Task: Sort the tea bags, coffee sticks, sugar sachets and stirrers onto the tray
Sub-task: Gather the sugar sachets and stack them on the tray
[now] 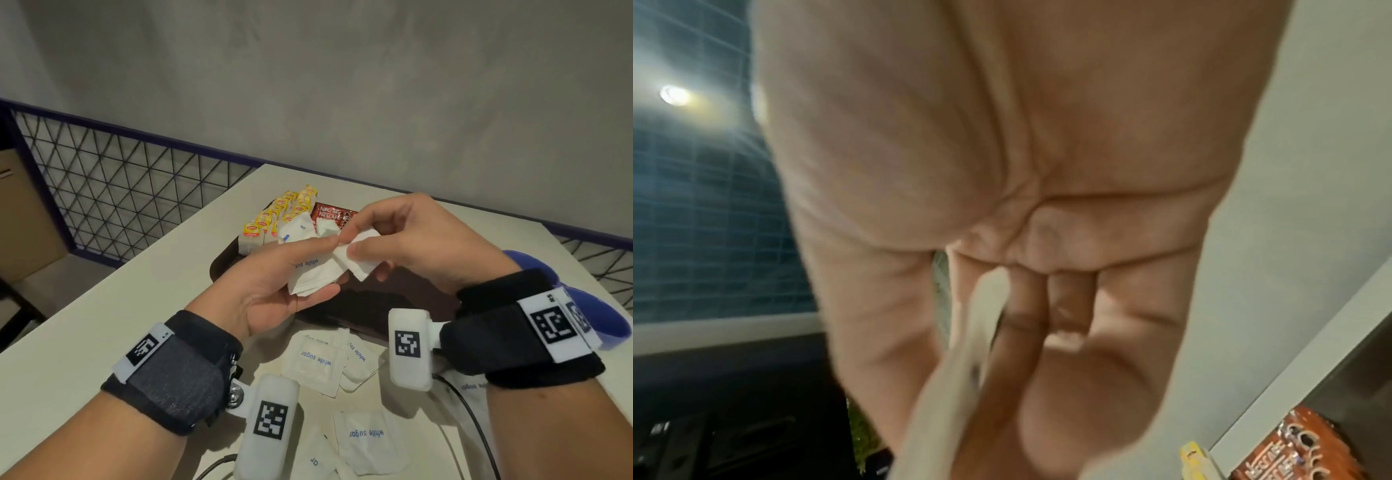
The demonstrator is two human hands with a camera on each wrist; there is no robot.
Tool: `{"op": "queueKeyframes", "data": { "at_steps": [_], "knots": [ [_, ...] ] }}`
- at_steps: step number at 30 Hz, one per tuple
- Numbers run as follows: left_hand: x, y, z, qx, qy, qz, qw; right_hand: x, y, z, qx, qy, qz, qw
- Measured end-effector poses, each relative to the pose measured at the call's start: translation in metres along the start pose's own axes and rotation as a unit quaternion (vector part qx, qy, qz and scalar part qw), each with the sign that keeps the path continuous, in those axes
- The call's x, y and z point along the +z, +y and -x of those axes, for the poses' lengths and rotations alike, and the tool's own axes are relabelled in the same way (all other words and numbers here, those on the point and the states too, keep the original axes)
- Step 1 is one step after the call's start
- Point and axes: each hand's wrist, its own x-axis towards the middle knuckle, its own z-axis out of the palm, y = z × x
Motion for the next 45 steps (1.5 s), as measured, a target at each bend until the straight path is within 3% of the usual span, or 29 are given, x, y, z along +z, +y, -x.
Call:
{"op": "queueKeyframes", "data": {
  "at_steps": [4,9,11,18,23,25,27,30,34,45],
  "knots": [
    [-0.004,0.002,-0.003,0.011,0.023,0.031,0.999,-0.007,-0.001,0.003,-0.003,-0.074,-0.037,0.997],
    [-0.005,0.003,-0.003,0.009,0.037,0.045,0.998,-0.007,0.001,0.002,-0.011,-0.096,-0.032,0.995],
    [-0.005,0.004,-0.002,0.011,0.043,0.049,0.998,-0.006,0.002,0.0,-0.014,-0.075,-0.022,0.997],
    [-0.009,0.007,-0.003,0.019,0.05,0.074,0.996,-0.004,0.002,-0.004,0.0,0.094,-0.002,0.996],
    [-0.009,0.01,-0.002,0.02,0.032,0.09,0.995,-0.008,0.002,-0.008,0.063,0.115,0.017,0.991],
    [-0.01,0.012,-0.001,0.024,0.023,0.099,0.994,-0.017,-0.002,-0.019,0.067,0.072,0.085,0.991],
    [-0.012,0.014,-0.002,0.029,0.02,0.108,0.994,-0.03,-0.007,-0.039,0.086,0.019,0.178,0.98],
    [-0.014,0.013,-0.004,0.028,0.02,0.109,0.993,-0.058,0.004,-0.088,0.129,-0.015,0.323,0.937],
    [-0.019,0.009,-0.011,0.031,0.023,0.11,0.993,-0.079,0.049,-0.141,0.217,-0.042,0.405,0.887],
    [-0.024,0.0,-0.022,0.042,0.029,0.113,0.992,-0.071,0.119,-0.194,0.243,0.004,0.386,0.89]
  ]
}}
